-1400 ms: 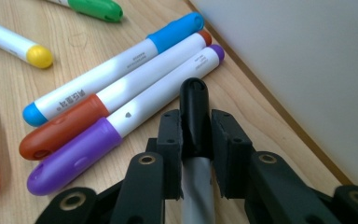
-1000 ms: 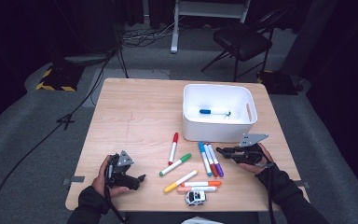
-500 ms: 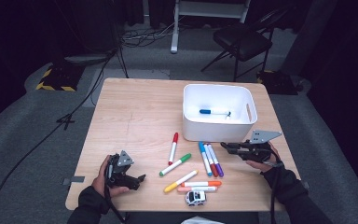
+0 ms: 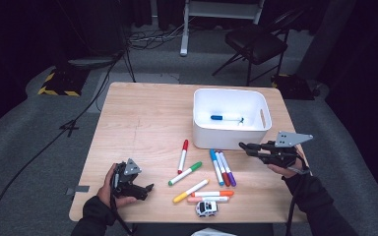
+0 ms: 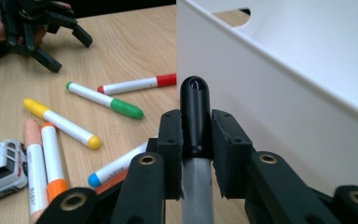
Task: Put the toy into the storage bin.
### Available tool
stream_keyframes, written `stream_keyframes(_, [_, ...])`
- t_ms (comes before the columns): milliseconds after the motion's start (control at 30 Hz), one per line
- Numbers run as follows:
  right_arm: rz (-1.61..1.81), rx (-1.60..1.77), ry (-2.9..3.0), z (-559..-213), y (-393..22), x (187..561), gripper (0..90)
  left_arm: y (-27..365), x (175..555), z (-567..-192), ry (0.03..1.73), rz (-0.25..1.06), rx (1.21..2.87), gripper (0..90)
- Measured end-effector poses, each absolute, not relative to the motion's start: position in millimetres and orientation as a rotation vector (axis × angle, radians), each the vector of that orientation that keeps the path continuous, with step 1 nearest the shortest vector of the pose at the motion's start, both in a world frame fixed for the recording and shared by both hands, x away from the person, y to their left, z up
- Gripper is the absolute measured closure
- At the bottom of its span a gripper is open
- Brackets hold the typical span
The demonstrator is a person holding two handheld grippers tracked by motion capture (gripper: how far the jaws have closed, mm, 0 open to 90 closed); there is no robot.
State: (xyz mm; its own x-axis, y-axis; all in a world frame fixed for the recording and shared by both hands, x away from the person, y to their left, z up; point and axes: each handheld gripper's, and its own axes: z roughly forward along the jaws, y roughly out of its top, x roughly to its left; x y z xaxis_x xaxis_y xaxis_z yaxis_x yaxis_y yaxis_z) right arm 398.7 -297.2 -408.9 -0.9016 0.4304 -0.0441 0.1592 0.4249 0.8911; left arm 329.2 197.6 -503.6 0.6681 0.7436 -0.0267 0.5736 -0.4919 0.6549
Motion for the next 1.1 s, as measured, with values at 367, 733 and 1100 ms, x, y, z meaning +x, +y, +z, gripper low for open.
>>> stream_keyframes(367, [1.465,0.443,2.351,-366.0,-297.8,399.3,75.0,197.6,329.1,-503.6,1.012,0.343,2.239,0.9])
stream_keyframes(733, [1.451,0.417,2.317,-335.0,-294.1,409.7,75.0,197.6,329.0,-503.5,1.012,0.347,2.239,0.9])
stream_keyframes(1100, [1.414,0.417,2.334,-315.0,-286.7,430.4,75.0,197.6,329.1,-503.6,1.012,0.343,2.239,0.9])
